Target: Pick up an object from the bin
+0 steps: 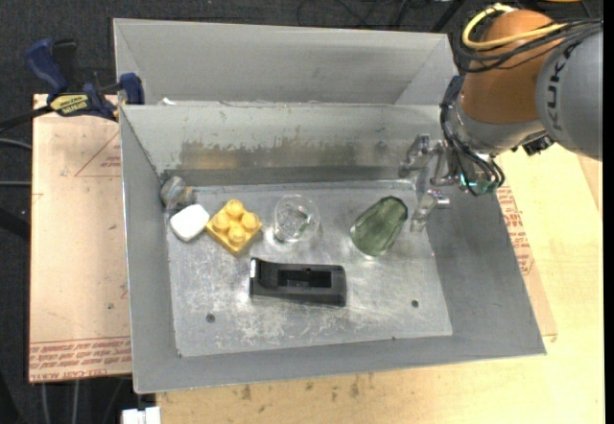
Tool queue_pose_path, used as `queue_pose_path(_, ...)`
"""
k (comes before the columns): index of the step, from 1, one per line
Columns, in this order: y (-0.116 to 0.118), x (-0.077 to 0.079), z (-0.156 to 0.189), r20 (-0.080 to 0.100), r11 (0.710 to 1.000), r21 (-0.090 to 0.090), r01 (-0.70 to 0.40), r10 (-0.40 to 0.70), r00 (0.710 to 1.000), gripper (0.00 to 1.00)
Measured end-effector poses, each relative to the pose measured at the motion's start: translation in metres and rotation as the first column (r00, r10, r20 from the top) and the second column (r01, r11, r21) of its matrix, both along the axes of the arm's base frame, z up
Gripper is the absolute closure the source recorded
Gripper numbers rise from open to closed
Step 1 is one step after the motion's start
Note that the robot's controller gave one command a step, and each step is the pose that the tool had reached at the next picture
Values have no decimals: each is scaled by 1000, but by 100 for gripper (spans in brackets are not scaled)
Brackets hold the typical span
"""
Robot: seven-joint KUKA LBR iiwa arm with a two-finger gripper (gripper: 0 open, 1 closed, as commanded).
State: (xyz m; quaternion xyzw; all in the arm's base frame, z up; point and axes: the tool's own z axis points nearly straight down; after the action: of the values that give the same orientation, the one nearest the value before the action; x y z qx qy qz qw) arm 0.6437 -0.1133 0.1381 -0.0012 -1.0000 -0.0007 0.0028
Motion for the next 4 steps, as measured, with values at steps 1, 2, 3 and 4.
queue_pose_path(1, 0, 2, 5, 8, 1000, -1, -2, 2, 1000, 0)
queue_pose_path(2, 34, -10, -59, 9, 941, -2, -340, 340, 941, 0)
queue_pose_path(3, 41, -12, -37, 8, 935, 0, -354, 354, 935, 0)
queue_pose_path(4, -4, -9, -36, 10, 878, -3, -478, 478, 878, 0)
